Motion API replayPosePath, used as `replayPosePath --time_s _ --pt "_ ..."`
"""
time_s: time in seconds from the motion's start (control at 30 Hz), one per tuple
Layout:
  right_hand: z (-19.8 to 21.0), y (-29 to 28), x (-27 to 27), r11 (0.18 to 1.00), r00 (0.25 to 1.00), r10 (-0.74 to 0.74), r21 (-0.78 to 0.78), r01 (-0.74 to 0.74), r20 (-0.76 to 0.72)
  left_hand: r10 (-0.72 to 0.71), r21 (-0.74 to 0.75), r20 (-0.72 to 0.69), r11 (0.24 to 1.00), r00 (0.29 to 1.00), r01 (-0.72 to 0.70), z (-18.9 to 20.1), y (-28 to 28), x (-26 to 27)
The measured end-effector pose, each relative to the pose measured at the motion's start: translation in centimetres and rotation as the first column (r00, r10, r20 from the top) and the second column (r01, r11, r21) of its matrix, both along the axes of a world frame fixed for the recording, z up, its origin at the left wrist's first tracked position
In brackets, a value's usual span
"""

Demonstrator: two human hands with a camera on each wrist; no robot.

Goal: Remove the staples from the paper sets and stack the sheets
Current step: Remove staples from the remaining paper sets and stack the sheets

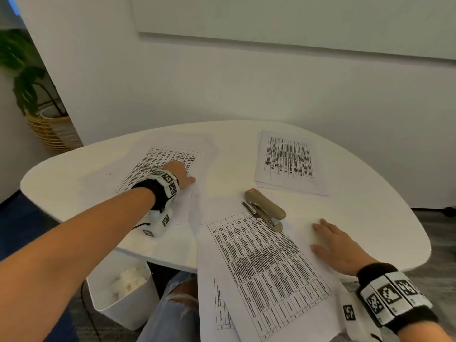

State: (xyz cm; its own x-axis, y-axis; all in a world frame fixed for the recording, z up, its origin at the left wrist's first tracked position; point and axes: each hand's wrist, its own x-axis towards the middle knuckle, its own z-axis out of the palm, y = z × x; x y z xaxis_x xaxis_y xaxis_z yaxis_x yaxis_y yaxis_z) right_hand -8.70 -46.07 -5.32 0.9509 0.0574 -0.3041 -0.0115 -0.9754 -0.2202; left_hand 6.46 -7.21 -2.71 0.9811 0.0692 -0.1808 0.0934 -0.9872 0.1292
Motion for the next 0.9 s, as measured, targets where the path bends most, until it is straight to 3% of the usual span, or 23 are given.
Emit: replayPosePath --time_s 0.13,0.3,0.43,0.57,0.73,0.9 --pt "0.5 0.5 -0.2 0.999 0.999 -0.031 0.007 0.032 -0.006 -0.035 0.078 0.055 0.996 0.998 0.031 -1.3 -1.7 3.2" --pt "0.5 0.7 -0.4 0.998 0.998 -0.055 0.012 0.056 -0.012 0.038 0.127 0.032 0.991 0.999 -0.042 -2.9 -2.3 5.5" --pt "0.2 0.6 -0.5 0.998 0.998 -0.058 0.013 0.058 -0.002 -0.013 0.135 0.051 0.991 0.999 0.006 -3.8 -1.6 7.2" --pt "-0.2 0.8 -0.6 0.998 0.998 -0.059 -0.003 0.059 0.019 -0.049 0.142 0.061 0.989 0.997 0.04 -1.5 -3.2 5.1" --pt "-0.4 0.6 -0.5 0.998 0.998 -0.057 -0.002 0.057 0.019 0.026 0.087 0.107 0.996 0.994 -0.035 -1.0 -4.8 5.1" --pt "-0.7 0.3 -0.4 0.998 0.998 -0.059 0.006 0.059 0.021 -0.039 0.113 0.104 0.993 0.994 0.027 -1.0 -5.1 4.4"
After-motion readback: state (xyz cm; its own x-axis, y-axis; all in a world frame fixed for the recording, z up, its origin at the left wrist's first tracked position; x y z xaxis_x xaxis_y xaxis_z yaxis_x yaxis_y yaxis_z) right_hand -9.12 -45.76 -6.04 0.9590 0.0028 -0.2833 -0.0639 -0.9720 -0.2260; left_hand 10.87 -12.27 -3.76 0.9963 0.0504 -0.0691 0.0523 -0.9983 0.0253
